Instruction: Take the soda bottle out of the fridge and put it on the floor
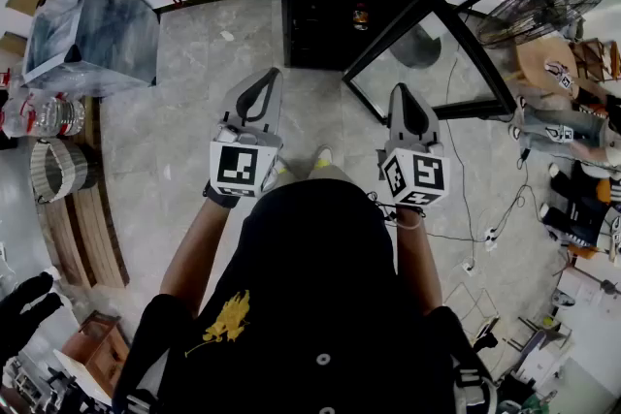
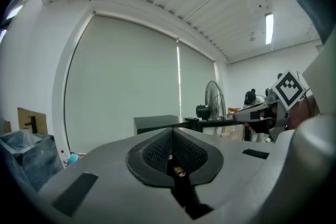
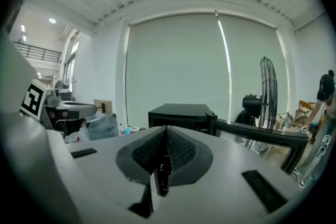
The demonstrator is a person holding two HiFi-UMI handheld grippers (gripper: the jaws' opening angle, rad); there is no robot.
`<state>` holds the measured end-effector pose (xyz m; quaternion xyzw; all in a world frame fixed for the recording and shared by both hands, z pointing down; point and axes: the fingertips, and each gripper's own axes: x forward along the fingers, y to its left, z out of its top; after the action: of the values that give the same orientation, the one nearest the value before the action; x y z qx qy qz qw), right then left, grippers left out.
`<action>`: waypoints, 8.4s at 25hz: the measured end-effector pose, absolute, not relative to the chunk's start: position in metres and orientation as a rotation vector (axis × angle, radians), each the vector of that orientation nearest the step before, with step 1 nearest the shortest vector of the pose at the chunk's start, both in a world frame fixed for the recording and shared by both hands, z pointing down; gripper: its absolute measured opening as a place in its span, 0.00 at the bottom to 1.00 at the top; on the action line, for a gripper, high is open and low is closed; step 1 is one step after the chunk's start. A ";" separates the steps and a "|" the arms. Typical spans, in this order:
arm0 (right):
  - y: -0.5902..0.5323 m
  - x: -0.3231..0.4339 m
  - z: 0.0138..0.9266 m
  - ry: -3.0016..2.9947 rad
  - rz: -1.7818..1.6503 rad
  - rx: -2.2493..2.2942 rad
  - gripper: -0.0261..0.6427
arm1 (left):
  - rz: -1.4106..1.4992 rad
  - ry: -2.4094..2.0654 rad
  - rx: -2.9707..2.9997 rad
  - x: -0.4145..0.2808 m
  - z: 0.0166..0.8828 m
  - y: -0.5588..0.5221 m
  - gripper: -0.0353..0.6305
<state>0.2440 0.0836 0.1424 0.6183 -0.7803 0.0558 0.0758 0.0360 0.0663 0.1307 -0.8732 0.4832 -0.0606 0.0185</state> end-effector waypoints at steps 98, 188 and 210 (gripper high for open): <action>-0.405 0.258 0.465 -1.970 0.326 1.677 0.24 | -0.363 2.057 -2.647 0.008 0.285 -0.024 0.08; -0.122 0.168 1.024 -1.834 0.585 1.017 0.23 | -0.514 2.127 -2.894 -0.049 0.707 -0.010 0.08; -0.074 0.173 1.184 -1.585 0.741 0.918 0.23 | -0.559 2.085 -2.952 -0.047 0.776 -0.025 0.08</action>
<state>0.1730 -0.0744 1.1843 0.3880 -0.6698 0.3130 0.5503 -0.0469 -0.0253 0.7756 -0.7806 0.5512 -0.1479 -0.2549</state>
